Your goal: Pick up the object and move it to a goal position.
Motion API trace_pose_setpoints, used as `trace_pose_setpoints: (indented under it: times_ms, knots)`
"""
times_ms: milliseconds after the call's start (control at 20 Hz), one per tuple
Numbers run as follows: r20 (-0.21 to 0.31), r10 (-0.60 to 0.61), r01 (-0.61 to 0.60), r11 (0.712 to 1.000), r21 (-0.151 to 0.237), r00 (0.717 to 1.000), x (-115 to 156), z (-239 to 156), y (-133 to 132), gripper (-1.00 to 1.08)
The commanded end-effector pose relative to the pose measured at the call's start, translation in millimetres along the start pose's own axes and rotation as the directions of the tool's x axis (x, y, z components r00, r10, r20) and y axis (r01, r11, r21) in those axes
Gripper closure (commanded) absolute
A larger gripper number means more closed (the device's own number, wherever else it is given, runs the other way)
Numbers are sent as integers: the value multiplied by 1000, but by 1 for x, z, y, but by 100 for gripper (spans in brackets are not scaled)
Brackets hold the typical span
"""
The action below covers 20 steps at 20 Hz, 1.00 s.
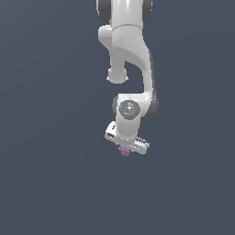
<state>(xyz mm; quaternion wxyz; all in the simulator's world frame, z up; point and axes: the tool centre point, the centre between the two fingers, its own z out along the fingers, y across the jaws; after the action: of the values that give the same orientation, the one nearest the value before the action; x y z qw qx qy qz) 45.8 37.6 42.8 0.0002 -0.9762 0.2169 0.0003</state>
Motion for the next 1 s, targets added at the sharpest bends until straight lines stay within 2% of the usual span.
trace_pose_setpoints:
  times_ms: [0,650,950]
  knots:
    - [-1,2,-2,1000,0,1000,12,-2,20,108]
    - [-1,2,-2,1000,0,1000,93,-12,155,108]
    - [-1,2,-2,1000,0,1000,122,-16,199,108]
